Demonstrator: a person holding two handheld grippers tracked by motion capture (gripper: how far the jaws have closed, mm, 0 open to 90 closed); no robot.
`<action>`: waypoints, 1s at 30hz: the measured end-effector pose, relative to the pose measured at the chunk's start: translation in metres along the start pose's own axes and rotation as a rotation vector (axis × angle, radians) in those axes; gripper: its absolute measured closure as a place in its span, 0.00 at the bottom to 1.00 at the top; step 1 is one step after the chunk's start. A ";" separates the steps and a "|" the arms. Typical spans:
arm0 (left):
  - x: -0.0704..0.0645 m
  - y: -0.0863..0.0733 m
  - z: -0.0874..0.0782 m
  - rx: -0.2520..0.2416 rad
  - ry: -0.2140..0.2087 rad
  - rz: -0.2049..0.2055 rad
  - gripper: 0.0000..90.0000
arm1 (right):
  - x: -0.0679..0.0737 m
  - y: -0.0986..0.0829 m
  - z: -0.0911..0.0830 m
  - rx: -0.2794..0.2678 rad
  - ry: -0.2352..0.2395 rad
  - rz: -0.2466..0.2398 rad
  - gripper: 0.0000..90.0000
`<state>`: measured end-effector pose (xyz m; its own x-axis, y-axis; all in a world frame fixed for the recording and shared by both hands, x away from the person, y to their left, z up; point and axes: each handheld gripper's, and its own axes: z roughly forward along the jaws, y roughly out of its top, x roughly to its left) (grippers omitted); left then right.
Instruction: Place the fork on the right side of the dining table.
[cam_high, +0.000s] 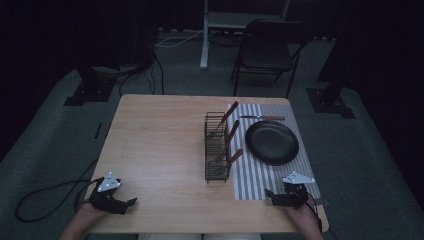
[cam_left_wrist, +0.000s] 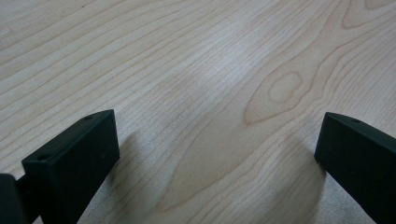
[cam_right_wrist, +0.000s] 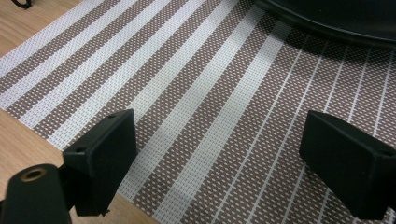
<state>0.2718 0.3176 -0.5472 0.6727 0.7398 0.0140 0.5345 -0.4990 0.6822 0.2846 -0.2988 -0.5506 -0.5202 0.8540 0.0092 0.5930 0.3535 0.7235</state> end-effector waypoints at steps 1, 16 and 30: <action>0.000 0.000 0.000 0.000 0.000 0.000 0.00 | 0.000 0.000 0.000 -0.001 -0.001 -0.001 0.12; 0.000 0.000 0.000 0.000 0.000 0.002 0.00 | -0.001 0.001 0.000 0.011 0.004 -0.003 0.12; 0.000 0.000 0.000 -0.001 0.000 0.000 0.00 | 0.004 0.007 -0.005 0.065 0.000 0.030 0.16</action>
<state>0.2718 0.3174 -0.5473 0.6726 0.7399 0.0143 0.5338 -0.4985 0.6830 0.2834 -0.2944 -0.5427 -0.5013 0.8647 0.0300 0.6468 0.3514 0.6769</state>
